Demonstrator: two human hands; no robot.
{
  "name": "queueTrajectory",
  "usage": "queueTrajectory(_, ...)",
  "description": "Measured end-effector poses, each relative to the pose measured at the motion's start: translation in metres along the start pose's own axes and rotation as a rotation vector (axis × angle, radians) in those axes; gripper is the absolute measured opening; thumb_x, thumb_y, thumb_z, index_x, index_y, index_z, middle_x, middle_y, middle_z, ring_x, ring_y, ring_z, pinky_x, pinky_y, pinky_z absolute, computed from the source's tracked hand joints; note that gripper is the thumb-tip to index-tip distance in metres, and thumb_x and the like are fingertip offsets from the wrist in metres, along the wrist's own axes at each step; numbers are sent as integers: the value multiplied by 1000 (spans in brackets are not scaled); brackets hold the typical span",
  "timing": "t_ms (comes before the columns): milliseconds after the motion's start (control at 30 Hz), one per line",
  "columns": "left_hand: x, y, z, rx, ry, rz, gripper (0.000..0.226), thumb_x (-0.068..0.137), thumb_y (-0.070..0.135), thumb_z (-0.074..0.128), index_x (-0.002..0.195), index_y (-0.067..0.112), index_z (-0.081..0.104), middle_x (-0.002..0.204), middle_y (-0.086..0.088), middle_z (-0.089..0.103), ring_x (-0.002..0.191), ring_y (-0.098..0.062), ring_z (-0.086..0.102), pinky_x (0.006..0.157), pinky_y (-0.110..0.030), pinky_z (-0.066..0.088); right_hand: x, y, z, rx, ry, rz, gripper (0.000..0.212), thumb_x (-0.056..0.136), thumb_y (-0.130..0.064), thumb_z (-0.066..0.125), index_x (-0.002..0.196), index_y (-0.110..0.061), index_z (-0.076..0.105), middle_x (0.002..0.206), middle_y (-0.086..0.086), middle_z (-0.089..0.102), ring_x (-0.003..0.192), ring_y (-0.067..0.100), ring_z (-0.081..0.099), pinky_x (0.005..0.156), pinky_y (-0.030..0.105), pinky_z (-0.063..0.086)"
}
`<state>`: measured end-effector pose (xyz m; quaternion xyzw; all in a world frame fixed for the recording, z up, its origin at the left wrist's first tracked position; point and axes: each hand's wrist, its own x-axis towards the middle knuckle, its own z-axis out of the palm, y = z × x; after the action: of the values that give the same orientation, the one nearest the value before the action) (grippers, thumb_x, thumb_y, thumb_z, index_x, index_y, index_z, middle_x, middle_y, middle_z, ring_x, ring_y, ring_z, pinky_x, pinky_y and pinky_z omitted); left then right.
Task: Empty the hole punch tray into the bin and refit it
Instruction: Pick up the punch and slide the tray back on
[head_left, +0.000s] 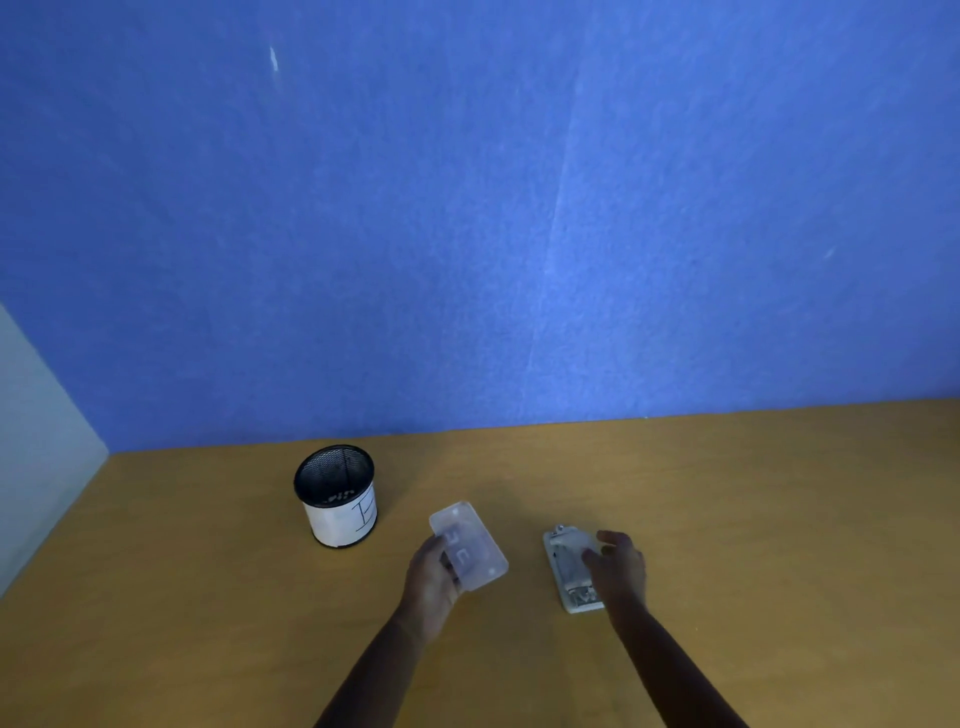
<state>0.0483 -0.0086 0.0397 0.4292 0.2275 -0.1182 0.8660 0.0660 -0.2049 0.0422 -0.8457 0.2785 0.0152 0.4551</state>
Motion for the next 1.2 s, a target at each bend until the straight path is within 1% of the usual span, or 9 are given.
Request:
queueTrajectory(167, -1, 2, -1, 22, -41, 10, 25, 97, 9, 34, 89, 9, 58, 85, -13, 60, 78, -25, 59, 49, -25, 58, 9, 6, 1, 109, -130, 116, 31, 84, -2, 58, 112, 12, 63, 101, 28, 67, 92, 33, 62, 73, 34, 42)
queueTrajectory(333, -2, 5, -2, 76, -61, 26, 26, 97, 6, 32, 89, 8, 58, 83, -12, 60, 75, -24, 59, 48, -26, 58, 12, 6, 0, 128, -145, 135, 24, 82, 2, 61, 101, 17, 67, 83, 23, 62, 83, 32, 62, 70, 38, 44)
queueTrajectory(500, -2, 5, -4, 119, -67, 31, 27, 96, 5, 33, 87, 8, 58, 80, -11, 62, 64, -21, 67, 48, -26, 58, -5, -14, -3, 280, -261, 151, 24, 85, 2, 60, 105, 13, 65, 69, 13, 60, 56, 20, 54, 35, 15, 46)
queueTrajectory(600, -4, 3, -1, 147, -111, 33, 11, 89, 10, 49, 93, 6, 59, 81, -12, 64, 57, -16, 70, 50, -28, 59, -19, -34, 0, 381, -380, 147, 26, 88, 0, 57, 111, 11, 62, 72, 13, 60, 59, 17, 55, 46, 22, 49)
queueTrajectory(700, -7, 1, 5, 209, -133, 30, 21, 80, 15, 56, 98, 6, 60, 86, -11, 65, 68, -22, 67, 54, -28, 58, -32, -49, 6, 449, -476, 139, 28, 89, -1, 56, 113, 12, 61, 81, 15, 59, 62, 17, 55, 56, 25, 45)
queueTrajectory(800, -8, -1, 12, 263, -124, 35, 22, 96, 11, 41, 95, 5, 62, 82, -9, 67, 69, -23, 65, 59, -31, 56, -38, -56, 13, 505, -536, 142, 30, 89, 0, 56, 116, 13, 59, 91, 18, 60, 66, 19, 56, 60, 26, 46)
queueTrajectory(900, -11, 1, 17, 279, -109, 50, 27, 96, 11, 40, 85, 7, 65, 68, -5, 69, 56, -17, 67, 54, -27, 57, -40, -58, 17, 514, -553, 143, 31, 88, 0, 56, 117, 13, 58, 95, 20, 60, 68, 20, 58, 62, 26, 49)
queueTrajectory(967, -13, 3, 18, 259, -102, 57, 27, 97, 12, 38, 88, 5, 63, 74, -9, 66, 61, -20, 65, 53, -26, 56, -41, -58, 18, 515, -556, 153, 32, 88, 1, 56, 118, 13, 58, 96, 22, 60, 68, 20, 58, 61, 25, 48)
queueTrajectory(1200, -12, 1, 19, 196, -62, 52, 27, 97, 11, 38, 85, 7, 61, 76, -12, 63, 62, -22, 61, 50, -27, 54, -42, -55, 17, 491, -551, 165, 31, 88, 1, 57, 117, 13, 58, 74, 13, 61, 62, 18, 56, 55, 23, 46)
